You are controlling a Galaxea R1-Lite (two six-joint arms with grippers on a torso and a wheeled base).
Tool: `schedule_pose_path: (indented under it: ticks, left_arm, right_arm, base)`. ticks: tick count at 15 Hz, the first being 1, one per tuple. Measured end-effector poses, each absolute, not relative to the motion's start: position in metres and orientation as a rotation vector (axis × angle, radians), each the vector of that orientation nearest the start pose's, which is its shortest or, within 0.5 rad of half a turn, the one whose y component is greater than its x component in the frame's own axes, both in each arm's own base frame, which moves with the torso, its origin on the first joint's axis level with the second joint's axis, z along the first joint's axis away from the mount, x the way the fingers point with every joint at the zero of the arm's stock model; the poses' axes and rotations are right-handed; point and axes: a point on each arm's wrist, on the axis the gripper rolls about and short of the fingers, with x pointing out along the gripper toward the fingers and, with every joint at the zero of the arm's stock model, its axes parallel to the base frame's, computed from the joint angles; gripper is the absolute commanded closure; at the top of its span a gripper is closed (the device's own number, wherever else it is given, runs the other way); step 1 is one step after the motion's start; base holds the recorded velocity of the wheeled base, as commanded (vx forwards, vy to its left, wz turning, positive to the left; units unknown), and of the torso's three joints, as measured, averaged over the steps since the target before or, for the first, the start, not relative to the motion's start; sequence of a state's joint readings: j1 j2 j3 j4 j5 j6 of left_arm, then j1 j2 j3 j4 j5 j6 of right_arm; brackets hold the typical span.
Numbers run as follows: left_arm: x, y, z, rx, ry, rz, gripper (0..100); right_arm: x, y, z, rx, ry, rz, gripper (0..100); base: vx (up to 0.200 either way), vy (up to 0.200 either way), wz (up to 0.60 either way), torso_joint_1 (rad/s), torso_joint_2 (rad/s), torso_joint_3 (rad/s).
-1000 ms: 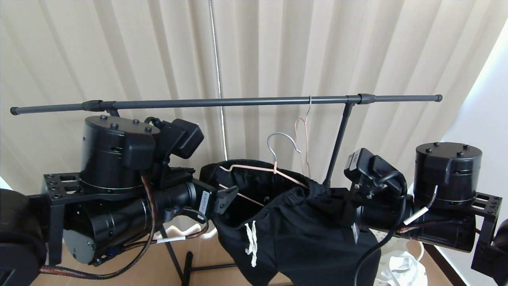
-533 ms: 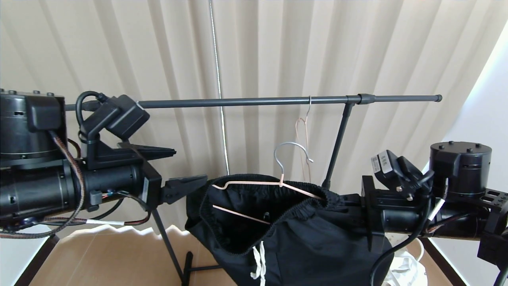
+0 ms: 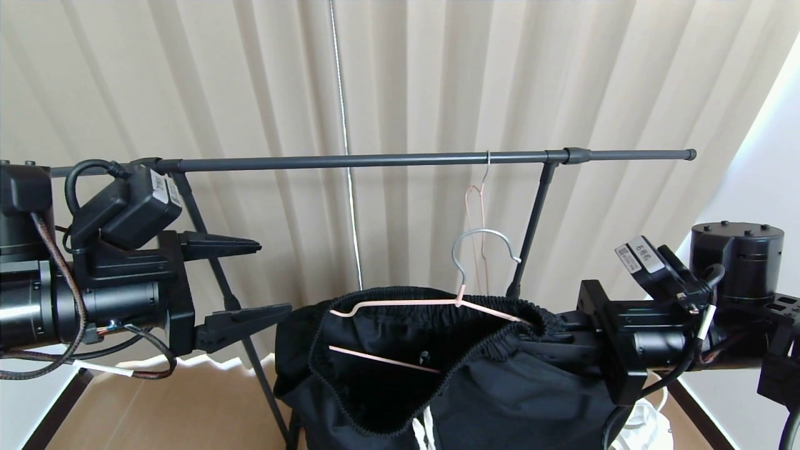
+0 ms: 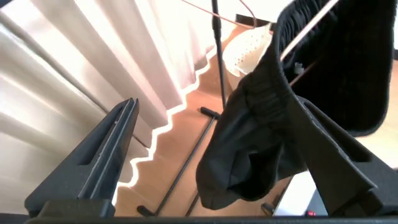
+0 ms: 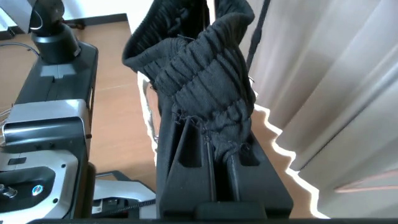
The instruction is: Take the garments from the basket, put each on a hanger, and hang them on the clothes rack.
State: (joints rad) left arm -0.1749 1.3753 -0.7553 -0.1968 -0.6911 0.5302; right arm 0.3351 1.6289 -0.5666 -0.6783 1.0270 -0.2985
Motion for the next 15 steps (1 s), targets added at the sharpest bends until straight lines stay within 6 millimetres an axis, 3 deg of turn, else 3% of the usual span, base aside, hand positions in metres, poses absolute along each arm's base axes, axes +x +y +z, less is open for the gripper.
schedule_pose_path:
  ticks: [3,6,9,15]
  left_arm:
    - [0.217,-0.038,0.207,0.503,0.107,-1.022,0]
    - [0.221,-0.036,0.187,0.635,0.086,-1.06,0]
    - [0.219,-0.05,0.174,0.676,0.076,-1.151,0]
    - [0.225,-0.077,0.179,0.661,0.049,-1.245,0]
  right_arm:
    - [0.234,0.095,0.15,-0.084,0.175,1.43,100]
    - [0.235,0.092,0.151,-0.069,0.162,1.46,100]
    - [0.236,0.091,0.153,-0.065,0.151,1.479,100]
    - [0.236,0.091,0.152,-0.063,0.149,1.487,100]
  base:
    - [0.0,0.0,0.0,0.0,0.0,0.0]
    - [0.0,0.0,0.0,0.0,0.0,0.0]
    - [0.0,0.0,0.0,0.0,0.0,0.0]
    - [0.0,0.0,0.0,0.0,0.0,0.0]
